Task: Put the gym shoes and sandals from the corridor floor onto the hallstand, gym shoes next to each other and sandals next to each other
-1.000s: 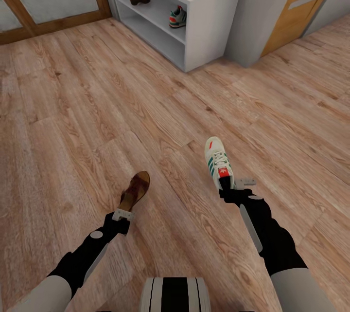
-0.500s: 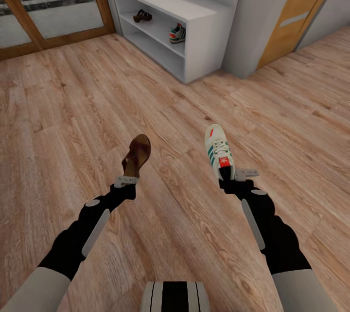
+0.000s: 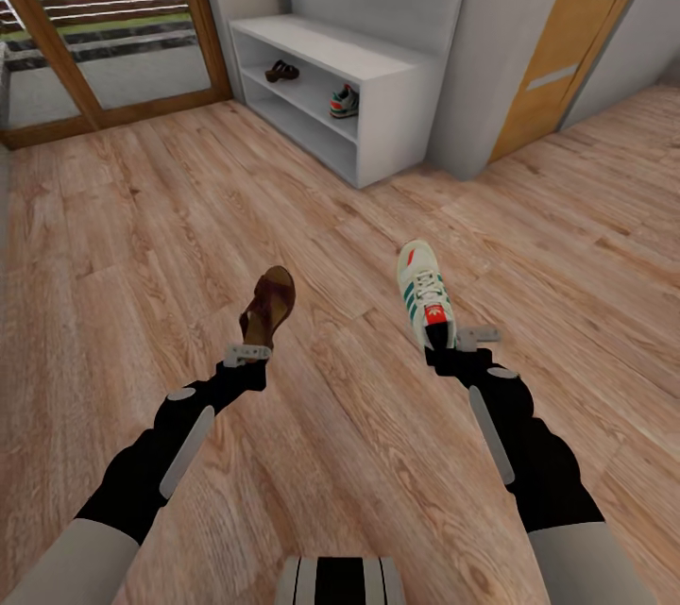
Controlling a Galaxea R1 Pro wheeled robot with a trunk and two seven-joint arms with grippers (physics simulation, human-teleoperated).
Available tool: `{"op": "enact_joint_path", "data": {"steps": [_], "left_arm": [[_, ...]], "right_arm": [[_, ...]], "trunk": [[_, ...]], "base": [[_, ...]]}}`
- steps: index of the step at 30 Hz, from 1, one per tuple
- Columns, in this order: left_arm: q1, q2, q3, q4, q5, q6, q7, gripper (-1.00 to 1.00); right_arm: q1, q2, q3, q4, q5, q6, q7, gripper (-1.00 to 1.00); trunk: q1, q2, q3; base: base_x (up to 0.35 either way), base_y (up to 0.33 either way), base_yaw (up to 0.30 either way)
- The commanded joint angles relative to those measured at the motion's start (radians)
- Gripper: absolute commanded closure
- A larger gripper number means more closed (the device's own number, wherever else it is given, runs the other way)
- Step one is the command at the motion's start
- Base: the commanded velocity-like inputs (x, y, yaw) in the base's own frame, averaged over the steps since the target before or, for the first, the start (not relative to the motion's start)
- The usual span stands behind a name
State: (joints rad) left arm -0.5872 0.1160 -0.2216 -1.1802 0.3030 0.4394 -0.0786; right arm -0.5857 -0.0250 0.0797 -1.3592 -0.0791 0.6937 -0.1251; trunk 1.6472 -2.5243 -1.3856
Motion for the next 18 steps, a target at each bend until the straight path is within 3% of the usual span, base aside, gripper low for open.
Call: {"op": "enact_joint_path", "data": {"steps": [1, 9, 18], "left_arm": [[0.0, 0.001, -0.001, -0.001, 0.001, 0.006, -0.003, 1.0], [0.0, -0.001, -0.001, -0.001, 0.001, 0.006, -0.003, 1.0], [0.0, -0.019, -0.001, 0.0, 0.001, 0.006, -0.003, 1.0]], "right_arm": [[0.0, -0.001, 0.003, -0.001, -0.01, 0.004, -0.011, 1.0], [0.0, -0.001, 0.003, 0.0, -0.011, 0.004, -0.011, 1.0], [0.0, -0.001, 0.003, 0.0, -0.011, 0.004, -0.01, 1.0]], "trunk": [[-0.001, 0.0, 0.005], [-0.004, 0.002, 0.049], [-0.008, 0.004, 0.098]], "base": [[0.0, 0.0, 0.0], [0.0, 0.0, 0.0], [0.0, 0.0, 0.0]]}}
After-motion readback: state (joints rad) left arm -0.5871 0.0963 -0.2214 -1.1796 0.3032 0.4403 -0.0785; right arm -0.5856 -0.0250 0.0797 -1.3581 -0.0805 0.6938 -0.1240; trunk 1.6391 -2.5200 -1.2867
